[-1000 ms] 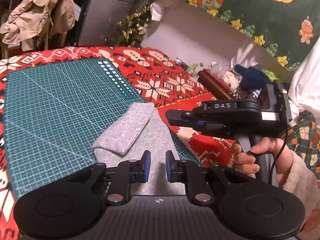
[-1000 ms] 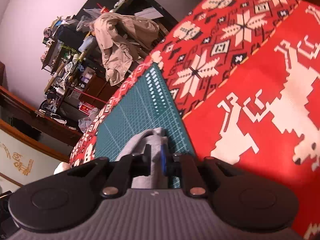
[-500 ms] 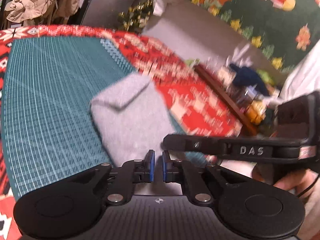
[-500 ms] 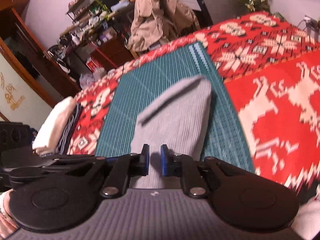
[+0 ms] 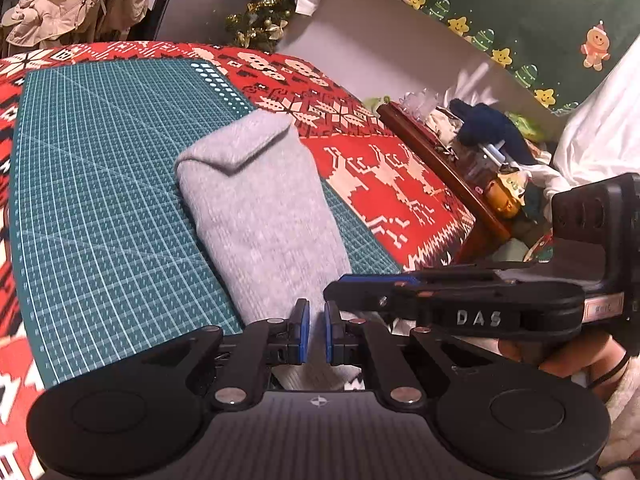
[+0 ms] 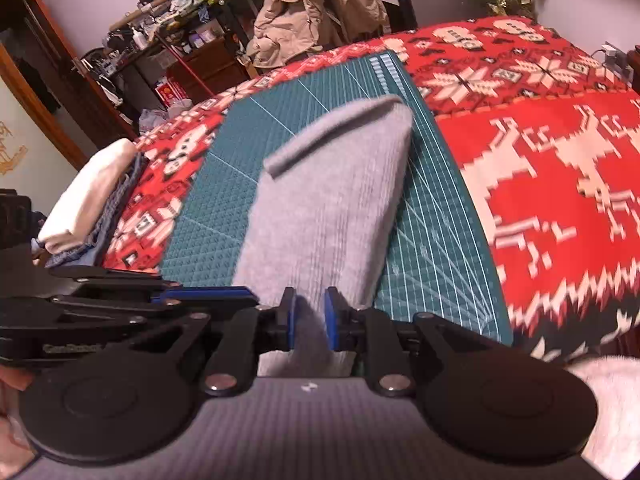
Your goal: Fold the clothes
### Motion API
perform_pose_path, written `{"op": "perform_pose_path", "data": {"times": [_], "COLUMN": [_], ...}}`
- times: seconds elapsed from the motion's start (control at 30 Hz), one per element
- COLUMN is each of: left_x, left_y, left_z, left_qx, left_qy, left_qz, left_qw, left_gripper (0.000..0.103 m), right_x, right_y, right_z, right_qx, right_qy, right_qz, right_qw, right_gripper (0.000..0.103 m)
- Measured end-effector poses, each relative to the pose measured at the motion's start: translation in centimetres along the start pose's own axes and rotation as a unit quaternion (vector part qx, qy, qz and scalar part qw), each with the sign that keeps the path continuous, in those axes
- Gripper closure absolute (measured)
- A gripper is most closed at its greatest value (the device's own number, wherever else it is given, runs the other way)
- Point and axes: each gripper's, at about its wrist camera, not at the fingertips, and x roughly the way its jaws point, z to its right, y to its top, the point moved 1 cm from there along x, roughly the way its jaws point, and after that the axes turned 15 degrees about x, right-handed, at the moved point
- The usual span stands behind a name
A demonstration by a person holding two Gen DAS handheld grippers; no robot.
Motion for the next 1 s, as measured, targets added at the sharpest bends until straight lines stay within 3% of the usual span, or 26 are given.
{"op": "perform_pose_path", "data": {"times": [0.5, 0.63, 0.7, 0.73, 0.8, 0.93, 1.0], "left_x": [-0.7, -1.5, -1.9, -2.2, -2.8, -4.1, -4.6], "left_y": [-2.5, -2.5, -2.2, -2.0, -1.5, -0.5, -0.1], "left_z": [1.0, 0.9, 1.1, 1.2, 1.9, 3.1, 3.3], "left_qx": [0.0, -0.008, -0.001, 0.006, 0.032, 0.082, 0.086], "left_qy": [0.007, 0.016, 0.036, 0.047, 0.079, 0.14, 0.156], "left_qz": [-0.021, -0.015, -0.015, -0.014, -0.009, 0.002, 0.006], "left_qw": [0.9998, 0.9997, 0.9993, 0.9988, 0.9963, 0.9867, 0.9839], "left_gripper": [0.096, 0.096, 0.092, 0.089, 0.064, 0.061, 0.053], "right_x": [-2.4, -3.8, -4.4, -4.6, -5.2, -6.3, -6.7], "right_y": [-1.4, -1.4, -1.3, -1.3, -1.3, -1.1, -0.8], "right_z": [0.3, -0.2, -0.7, -0.9, -1.4, -2.3, -2.6], "right_qx": [-0.006, -0.02, -0.039, -0.048, -0.067, -0.092, -0.096], "right_qy": [0.0, -0.002, -0.013, -0.019, -0.029, -0.035, -0.034], "right_qz": [-0.001, 0.012, 0.023, 0.027, 0.036, 0.056, 0.063], "right_qw": [1.0, 1.0, 0.999, 0.998, 0.997, 0.994, 0.993], "right_gripper": [0.084, 0.061, 0.054, 0.046, 0.032, 0.009, 0.004]}}
